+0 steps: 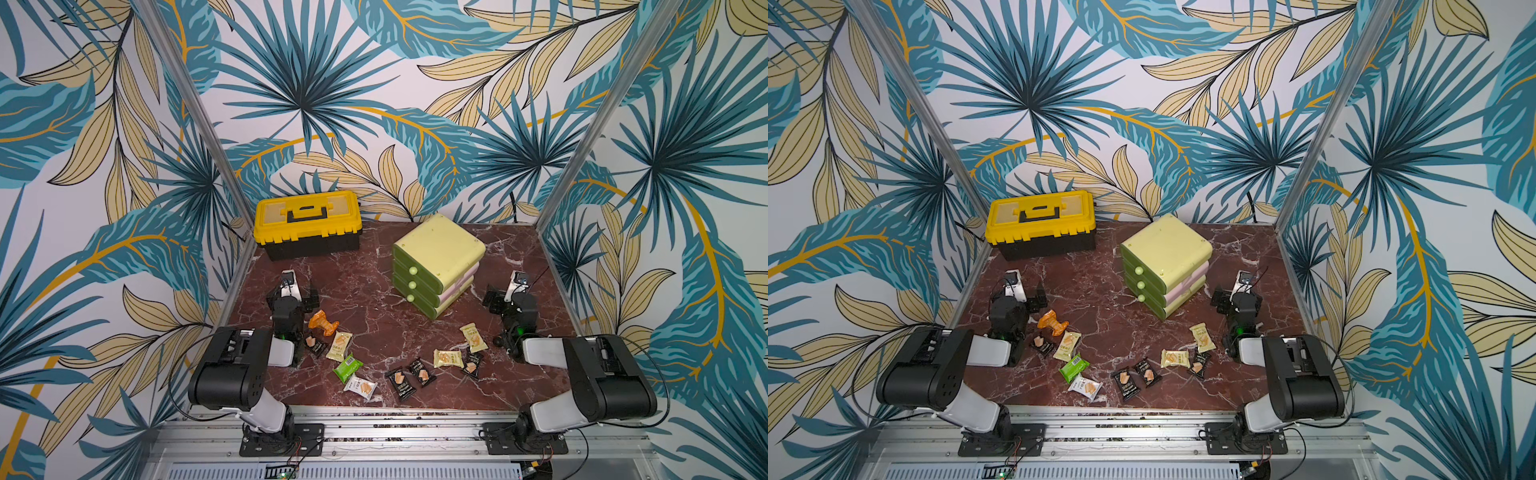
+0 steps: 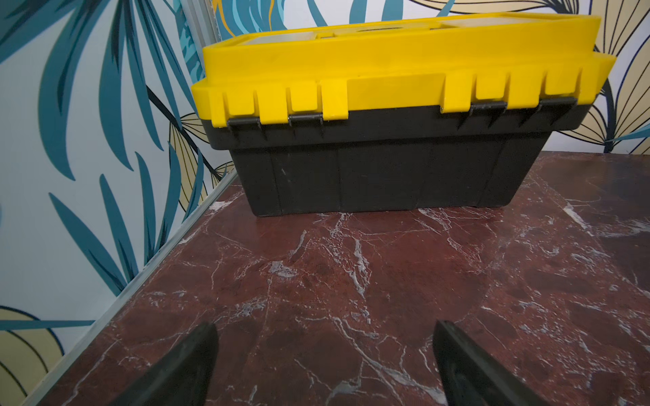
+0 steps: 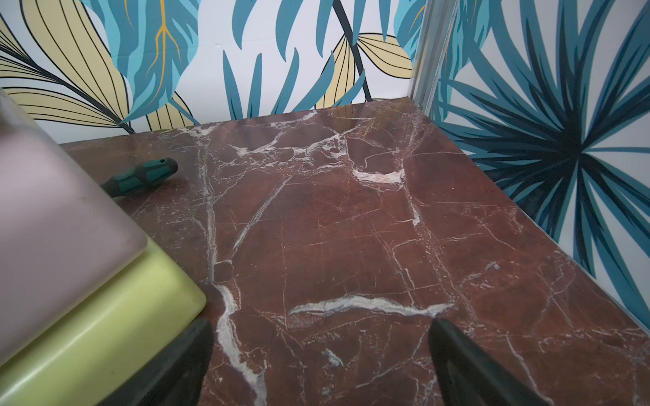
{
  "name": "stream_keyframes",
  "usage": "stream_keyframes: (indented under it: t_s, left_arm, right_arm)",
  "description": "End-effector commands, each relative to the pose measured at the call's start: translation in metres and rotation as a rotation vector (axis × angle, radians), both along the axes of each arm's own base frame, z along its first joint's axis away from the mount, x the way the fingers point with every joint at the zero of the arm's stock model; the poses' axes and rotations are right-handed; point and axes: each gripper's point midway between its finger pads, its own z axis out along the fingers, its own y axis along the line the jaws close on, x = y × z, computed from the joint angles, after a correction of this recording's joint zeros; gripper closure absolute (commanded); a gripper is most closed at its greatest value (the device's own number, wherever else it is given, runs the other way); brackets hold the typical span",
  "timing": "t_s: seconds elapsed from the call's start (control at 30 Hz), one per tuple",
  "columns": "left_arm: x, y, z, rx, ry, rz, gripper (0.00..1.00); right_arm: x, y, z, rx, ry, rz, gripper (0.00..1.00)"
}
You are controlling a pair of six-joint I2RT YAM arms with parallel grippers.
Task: Take the cookies out of the drawer
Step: Reset both arms
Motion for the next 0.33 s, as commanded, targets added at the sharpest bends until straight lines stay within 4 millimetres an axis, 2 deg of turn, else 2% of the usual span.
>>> stream_keyframes:
  t_s: [0.0, 0.3]
  left_arm:
    - [0.0047, 0.0009, 0.0039, 0.012, 0.0, 0.0, 0.0]
    - [0.0063, 0.0033, 0.0024, -0.026, 0.006, -0.032, 0.0]
  right_arm:
    - [0.0016, 0.0023, 0.0076, -0.013, -0.025, 0.01, 0.01]
    - [0.003, 0.0047, 0.0073, -0.014, -0.02, 0.023, 0.0]
